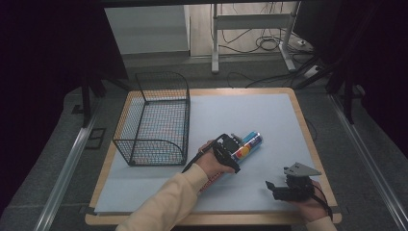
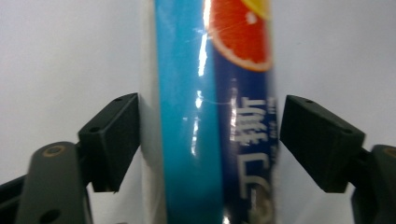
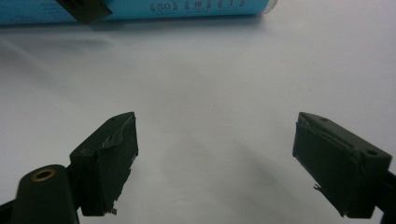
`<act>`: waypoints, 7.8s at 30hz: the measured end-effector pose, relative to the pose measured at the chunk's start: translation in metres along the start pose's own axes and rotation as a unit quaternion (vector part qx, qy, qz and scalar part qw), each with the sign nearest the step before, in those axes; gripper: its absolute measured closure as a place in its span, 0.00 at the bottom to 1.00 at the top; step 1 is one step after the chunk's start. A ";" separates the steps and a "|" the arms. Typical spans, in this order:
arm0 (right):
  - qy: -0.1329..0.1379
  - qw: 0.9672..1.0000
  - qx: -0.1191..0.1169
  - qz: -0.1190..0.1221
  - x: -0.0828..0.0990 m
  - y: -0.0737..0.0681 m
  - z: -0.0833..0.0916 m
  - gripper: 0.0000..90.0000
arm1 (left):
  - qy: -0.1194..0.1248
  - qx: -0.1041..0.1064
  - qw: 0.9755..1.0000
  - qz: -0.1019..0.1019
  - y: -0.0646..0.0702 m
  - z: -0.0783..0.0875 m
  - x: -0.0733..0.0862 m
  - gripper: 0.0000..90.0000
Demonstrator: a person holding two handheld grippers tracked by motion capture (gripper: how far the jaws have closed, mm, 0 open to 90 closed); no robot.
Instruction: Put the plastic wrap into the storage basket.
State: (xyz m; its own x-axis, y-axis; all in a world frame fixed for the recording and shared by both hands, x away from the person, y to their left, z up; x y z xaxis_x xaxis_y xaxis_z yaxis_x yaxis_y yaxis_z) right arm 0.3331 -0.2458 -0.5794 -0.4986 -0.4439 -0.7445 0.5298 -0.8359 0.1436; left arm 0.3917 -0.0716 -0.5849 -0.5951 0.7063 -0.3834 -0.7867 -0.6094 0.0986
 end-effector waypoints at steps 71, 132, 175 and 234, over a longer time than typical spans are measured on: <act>0.026 1.000 0.006 -0.005 -0.011 0.000 0.001 0.17 | 0.052 0.050 0.997 0.009 -0.014 0.057 -0.009 0.35; 0.014 1.000 0.009 -0.013 -0.006 0.003 0.001 0.17 | 0.110 0.036 0.993 0.035 -0.031 0.113 -0.048 0.35; 0.013 1.000 0.009 -0.017 -0.004 0.008 0.002 0.17 | 0.137 -0.004 0.990 0.034 -0.087 0.154 -0.089 0.35; 0.007 1.000 0.014 -0.017 -0.001 0.010 -0.001 0.17 | 0.120 -0.063 0.982 0.129 -0.206 0.157 -0.006 0.35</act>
State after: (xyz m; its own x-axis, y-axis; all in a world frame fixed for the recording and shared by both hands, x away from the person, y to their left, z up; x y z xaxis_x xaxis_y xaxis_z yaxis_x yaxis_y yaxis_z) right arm 0.3397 -0.2537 -0.5782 -0.5070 -0.4103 -0.7580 0.4924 -0.8597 0.1360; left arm 0.5315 0.1057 -0.4583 -0.7035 0.4267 -0.5683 -0.5799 -0.8069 0.1121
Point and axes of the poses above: each handheld gripper's, and its own axes: z roughly backward along the jaws, x roughly out of its underside, y roughly to its right, the point moved 10 cm from there along -z, roughly forward along the jaws, and after that the axes turned 6 degrees about x, right-handed, at the moved point
